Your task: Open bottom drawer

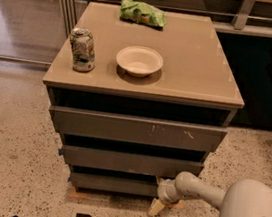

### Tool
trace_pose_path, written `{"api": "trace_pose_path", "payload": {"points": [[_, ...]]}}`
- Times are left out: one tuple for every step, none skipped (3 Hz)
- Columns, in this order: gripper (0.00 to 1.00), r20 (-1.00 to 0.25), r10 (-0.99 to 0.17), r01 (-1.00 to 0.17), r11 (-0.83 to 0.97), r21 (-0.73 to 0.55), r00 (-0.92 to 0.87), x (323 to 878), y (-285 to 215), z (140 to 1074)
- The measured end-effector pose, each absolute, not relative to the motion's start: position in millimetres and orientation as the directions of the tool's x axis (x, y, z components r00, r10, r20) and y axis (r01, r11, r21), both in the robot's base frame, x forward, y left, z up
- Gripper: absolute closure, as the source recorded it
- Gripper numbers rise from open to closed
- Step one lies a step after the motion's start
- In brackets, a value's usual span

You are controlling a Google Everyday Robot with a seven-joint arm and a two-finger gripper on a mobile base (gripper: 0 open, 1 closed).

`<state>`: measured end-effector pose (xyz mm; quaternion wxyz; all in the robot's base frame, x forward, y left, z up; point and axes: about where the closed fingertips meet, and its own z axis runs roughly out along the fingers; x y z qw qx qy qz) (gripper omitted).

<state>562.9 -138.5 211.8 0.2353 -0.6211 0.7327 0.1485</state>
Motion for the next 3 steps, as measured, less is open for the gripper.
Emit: {"api": "trace_pose_path", "payload": {"points": [[0.00,-0.513,-0.848,-0.981,0.187,-0.053,-0.134,569,-136,200],[0.00,-0.496,-0.856,-0.982,0.186,-0.028,-0.148,570,-132,187],[0.00,-0.483,-0.861,-0.983,0.182,-0.004,-0.158,568,-130,177]]}}
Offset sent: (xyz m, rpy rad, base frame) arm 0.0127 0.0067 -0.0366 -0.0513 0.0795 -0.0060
